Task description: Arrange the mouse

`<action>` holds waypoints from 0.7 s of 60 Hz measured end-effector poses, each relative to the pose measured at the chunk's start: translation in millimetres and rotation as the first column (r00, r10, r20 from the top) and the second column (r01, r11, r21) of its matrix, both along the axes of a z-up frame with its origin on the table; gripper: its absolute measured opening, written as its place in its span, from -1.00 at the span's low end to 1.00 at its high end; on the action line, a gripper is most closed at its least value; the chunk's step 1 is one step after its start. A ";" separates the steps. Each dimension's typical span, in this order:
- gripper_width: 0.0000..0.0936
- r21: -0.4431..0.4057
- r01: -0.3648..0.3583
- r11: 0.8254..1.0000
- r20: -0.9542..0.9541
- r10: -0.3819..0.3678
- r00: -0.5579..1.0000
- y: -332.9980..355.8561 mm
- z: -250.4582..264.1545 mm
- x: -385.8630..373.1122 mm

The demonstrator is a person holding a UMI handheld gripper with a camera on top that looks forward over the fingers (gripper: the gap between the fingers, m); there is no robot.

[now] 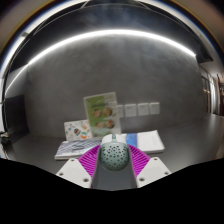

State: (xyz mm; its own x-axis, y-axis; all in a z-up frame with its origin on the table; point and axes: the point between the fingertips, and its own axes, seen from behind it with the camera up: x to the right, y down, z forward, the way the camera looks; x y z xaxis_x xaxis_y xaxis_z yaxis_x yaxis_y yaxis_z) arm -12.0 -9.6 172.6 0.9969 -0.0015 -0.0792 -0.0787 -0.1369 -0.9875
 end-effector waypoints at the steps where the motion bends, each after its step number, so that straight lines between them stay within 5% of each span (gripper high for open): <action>1: -0.06 -0.009 -0.008 1.000 0.000 0.008 1.000 2.8 -7.2 -13.1; 13: -0.06 -0.274 -0.007 0.962 0.037 0.018 0.999 16.1 -136.7 -85.6; 20: -0.06 -0.336 0.049 0.941 0.051 -0.034 0.998 11.4 -174.3 -82.3; 26: 0.03 -0.316 0.072 0.946 0.098 -0.043 0.994 14.2 -175.7 -82.6; 32: 0.20 -0.341 0.075 0.937 0.127 -0.033 0.991 13.6 -175.1 -81.4; 38: 0.92 -0.388 0.064 0.920 0.122 -0.017 0.992 3.0 -174.5 -78.5; 42: 0.82 -0.394 0.007 0.919 0.081 0.028 0.996 -11.8 -167.8 -84.3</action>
State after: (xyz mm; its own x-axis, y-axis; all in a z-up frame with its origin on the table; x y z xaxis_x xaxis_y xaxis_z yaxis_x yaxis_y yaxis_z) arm -96.2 -21.4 4.8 0.9999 -0.0049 0.0088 0.0050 -0.5165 -0.8563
